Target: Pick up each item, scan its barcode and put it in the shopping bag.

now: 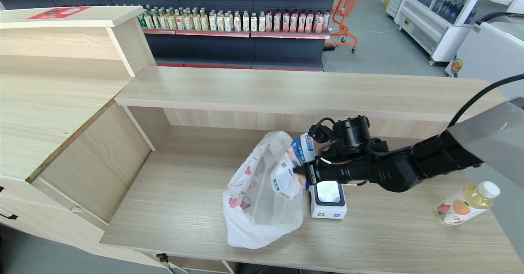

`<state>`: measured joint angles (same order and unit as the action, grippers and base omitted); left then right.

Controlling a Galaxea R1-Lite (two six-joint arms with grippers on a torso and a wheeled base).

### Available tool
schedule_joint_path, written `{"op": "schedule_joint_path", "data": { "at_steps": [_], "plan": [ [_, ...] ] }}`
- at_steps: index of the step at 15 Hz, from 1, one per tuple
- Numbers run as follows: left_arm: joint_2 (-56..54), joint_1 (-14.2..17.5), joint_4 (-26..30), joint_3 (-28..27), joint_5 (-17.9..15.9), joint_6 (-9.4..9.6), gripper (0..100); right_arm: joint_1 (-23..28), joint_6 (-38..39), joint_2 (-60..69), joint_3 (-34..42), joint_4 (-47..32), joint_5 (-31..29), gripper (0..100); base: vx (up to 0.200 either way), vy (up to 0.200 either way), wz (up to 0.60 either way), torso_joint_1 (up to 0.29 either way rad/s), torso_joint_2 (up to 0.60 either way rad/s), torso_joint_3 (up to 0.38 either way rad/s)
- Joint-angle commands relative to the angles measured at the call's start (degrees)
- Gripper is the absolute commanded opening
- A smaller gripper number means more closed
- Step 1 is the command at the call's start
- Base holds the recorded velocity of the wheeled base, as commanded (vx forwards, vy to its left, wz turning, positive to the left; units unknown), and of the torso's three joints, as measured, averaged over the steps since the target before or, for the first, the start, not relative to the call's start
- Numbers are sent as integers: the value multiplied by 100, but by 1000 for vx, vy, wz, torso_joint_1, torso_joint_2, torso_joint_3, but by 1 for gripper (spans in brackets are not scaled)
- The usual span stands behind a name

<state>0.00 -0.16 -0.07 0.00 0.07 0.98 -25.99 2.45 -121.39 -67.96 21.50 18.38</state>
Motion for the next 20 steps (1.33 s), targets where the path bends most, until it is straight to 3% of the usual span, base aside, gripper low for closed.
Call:
{"op": "schedule_joint_path", "data": {
  "at_steps": [1, 10, 11, 15, 18, 20],
  "plan": [
    [9, -2, -1, 0, 1, -1, 100, -73, -8, -684, -472, 3, -168, 0, 0, 0, 0, 0, 0, 0],
    [9, -2, -1, 0, 1, -1, 100, -389, -377, -1317, -877, 337, -133, 0, 0, 0, 0, 0, 0, 0],
    [9, 7, -1, 0, 1, -1, 100, -389, -403, -1343, -877, 372, -142, 100, 0, 0, 0, 0, 0, 0],
    [9, -2, -1, 0, 1, -1, 100, -372, -236, -1106, -1000, 363, -116, 100, 0, 0, 0, 0, 0, 0],
    [0, -2, -1, 0, 1, -1, 100, -249, 862, -130, -982, 223, 86, 100, 0, 0, 0, 0, 0, 0],
    [0, -2, -1, 0, 1, -1, 100, 41, 1442, 661, -833, -401, 60, 100, 0, 0, 0, 0, 0, 0]
  ]
}}
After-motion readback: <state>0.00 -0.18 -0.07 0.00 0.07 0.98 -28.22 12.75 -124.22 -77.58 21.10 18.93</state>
